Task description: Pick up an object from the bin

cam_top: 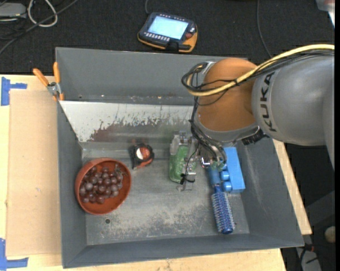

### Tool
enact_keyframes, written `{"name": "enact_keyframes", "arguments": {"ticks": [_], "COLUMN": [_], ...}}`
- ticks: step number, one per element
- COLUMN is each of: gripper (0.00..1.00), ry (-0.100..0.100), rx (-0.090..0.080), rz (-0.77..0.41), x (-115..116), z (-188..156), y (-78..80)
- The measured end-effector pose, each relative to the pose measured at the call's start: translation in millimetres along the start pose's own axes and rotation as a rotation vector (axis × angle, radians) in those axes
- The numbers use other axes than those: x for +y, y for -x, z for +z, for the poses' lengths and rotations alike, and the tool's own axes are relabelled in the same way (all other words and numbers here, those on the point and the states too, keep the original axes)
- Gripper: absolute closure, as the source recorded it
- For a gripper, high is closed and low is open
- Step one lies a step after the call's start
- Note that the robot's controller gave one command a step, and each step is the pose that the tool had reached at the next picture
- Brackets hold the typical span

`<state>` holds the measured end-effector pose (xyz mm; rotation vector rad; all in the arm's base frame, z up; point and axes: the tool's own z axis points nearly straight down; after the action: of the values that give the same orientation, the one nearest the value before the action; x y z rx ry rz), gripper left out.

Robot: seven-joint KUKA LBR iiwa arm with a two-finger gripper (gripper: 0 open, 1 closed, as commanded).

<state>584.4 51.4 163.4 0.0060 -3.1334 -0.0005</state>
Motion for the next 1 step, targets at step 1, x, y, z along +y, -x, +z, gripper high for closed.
{"name": "enact_keyframes", "arguments": {"ticks": [1], "gripper": [0.0], "ry": [0.0], "rx": [-0.007], "rz": [0.002], "x": [-0.5], "z": [-4.7], "y": [1.2]}}
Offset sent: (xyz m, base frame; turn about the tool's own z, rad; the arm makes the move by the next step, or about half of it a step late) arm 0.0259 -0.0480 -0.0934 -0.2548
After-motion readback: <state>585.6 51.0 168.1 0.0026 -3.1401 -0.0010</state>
